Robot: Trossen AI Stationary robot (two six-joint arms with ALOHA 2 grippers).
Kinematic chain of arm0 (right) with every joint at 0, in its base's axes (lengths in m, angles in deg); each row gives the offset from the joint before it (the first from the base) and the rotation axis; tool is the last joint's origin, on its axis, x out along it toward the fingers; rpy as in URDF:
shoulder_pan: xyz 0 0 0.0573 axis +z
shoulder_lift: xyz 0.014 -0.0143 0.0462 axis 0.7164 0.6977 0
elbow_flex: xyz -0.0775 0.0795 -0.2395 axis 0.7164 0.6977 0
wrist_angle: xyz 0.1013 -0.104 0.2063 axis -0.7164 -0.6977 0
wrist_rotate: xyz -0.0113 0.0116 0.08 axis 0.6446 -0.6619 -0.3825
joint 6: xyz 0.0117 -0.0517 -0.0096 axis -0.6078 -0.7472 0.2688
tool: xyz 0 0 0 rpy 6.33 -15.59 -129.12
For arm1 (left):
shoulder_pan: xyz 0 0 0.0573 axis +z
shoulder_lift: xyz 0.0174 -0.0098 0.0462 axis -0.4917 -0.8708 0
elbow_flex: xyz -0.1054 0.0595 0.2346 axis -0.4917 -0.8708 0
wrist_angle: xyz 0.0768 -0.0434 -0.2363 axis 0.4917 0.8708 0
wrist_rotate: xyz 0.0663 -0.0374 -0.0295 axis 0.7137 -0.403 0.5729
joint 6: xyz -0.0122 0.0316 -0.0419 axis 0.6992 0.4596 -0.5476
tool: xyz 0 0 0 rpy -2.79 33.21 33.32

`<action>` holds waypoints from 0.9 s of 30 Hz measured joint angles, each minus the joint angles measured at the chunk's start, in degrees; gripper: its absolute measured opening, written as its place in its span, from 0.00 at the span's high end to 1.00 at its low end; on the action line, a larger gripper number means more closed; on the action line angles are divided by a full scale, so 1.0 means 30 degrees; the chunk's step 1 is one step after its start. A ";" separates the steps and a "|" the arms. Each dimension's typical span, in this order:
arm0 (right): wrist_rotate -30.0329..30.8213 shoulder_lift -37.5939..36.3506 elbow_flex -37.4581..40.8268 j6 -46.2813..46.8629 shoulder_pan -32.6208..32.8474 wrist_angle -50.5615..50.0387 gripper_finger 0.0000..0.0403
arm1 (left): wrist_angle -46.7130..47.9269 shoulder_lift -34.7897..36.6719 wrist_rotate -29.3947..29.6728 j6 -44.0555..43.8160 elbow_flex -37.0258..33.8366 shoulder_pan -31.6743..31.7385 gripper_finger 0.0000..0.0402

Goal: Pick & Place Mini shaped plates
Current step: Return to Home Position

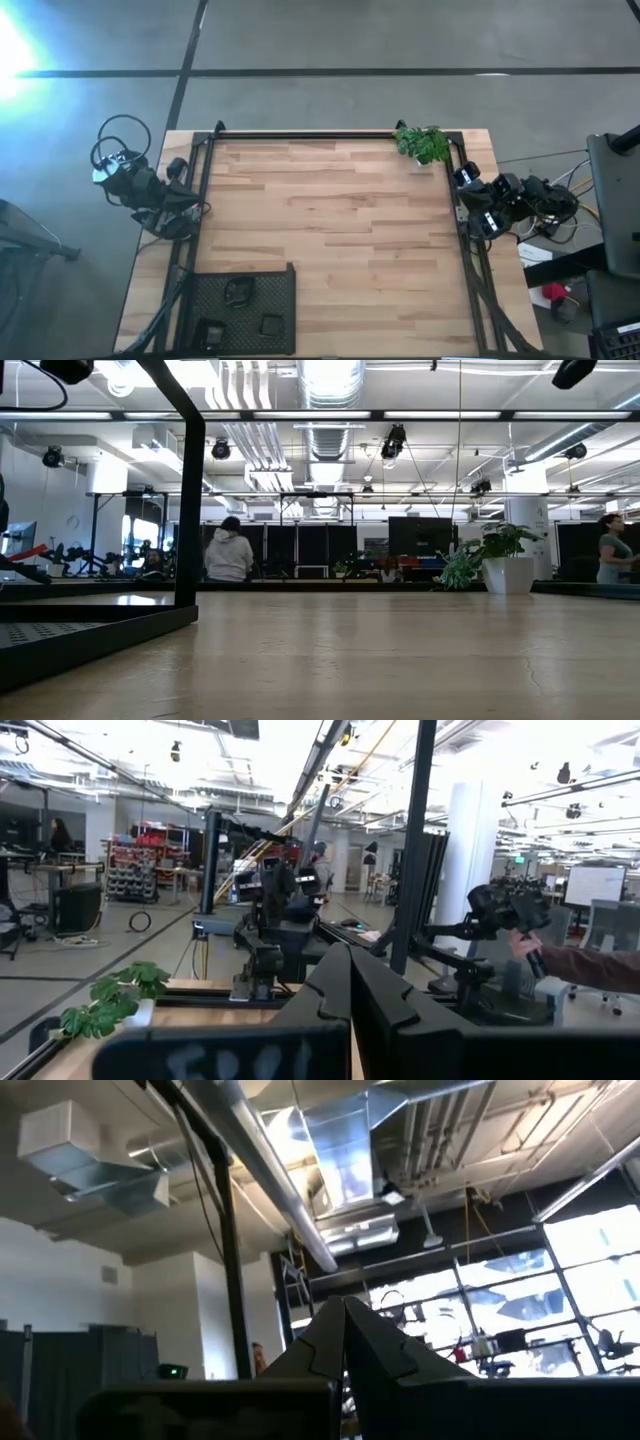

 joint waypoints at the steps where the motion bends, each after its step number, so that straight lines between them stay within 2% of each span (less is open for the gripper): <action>1: 0.0067 -0.0025 0.0259 -0.0090 -0.0007 0.0170 0.98 | -0.0001 0.0000 0.0004 0.0034 -0.0021 0.0000 1.00; 9: 0.1249 0.0334 0.1869 -0.0289 -0.0007 0.0794 0.98 | -0.0149 0.0003 0.0311 0.0072 -0.1372 -0.0007 1.00; 16: 0.2171 0.0240 0.4088 -0.0913 -0.0007 0.1175 0.98 | -0.0318 0.0015 0.1726 0.0113 -0.3259 -0.0001 1.00; 27: 0.2506 0.0235 0.4108 -0.2713 -0.0007 -0.0574 0.98 | -0.2712 0.0022 0.2231 0.0014 -0.7072 -0.0007 1.00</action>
